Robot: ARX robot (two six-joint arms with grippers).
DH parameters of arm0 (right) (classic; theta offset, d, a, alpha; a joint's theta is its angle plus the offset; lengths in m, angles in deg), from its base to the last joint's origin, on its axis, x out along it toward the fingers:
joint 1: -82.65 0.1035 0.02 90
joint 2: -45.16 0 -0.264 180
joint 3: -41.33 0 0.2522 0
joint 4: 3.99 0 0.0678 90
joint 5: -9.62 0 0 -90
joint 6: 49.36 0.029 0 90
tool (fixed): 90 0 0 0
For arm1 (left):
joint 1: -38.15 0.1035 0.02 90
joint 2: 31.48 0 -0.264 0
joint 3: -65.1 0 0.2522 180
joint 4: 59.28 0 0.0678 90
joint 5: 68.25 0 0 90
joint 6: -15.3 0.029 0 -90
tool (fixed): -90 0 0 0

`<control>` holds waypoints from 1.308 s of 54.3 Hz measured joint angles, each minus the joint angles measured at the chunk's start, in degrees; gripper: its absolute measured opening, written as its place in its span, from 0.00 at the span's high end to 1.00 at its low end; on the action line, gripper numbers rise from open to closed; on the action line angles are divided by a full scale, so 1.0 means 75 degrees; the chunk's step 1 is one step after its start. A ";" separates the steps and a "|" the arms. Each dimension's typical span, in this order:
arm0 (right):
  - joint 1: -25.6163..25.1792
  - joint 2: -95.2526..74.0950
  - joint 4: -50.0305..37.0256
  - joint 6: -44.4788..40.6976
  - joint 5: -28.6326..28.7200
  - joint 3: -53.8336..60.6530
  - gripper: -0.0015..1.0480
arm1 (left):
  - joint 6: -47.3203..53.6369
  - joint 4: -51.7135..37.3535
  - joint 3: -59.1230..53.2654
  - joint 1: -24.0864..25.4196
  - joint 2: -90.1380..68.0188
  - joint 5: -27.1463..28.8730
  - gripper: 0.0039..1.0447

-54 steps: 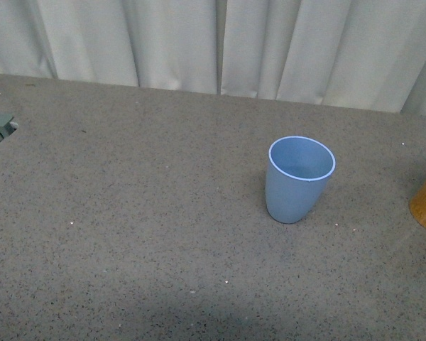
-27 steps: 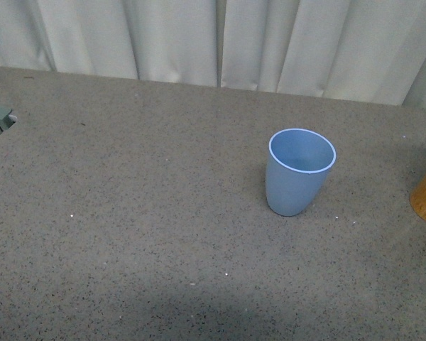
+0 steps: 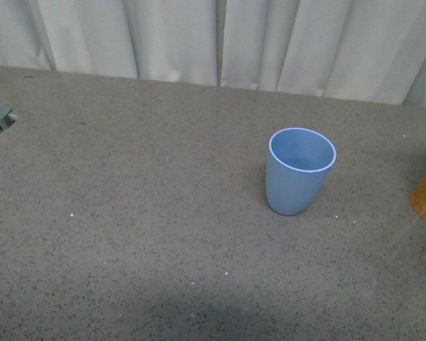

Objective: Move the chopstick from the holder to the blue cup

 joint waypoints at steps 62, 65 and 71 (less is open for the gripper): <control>-0.0420 0.3034 -0.0402 0.0315 0.0472 0.1358 0.98 | 0.0000 0.0000 0.0000 0.0000 0.0000 0.0000 0.06; -0.0557 0.3372 -0.0306 0.0443 0.0533 0.1364 0.98 | 0.0000 0.0000 0.0000 0.0000 0.0000 0.0000 0.06; -0.0752 0.3955 -0.0085 0.0618 0.0685 0.1361 0.98 | 0.0000 0.0000 0.0000 0.0000 0.0000 0.0000 0.06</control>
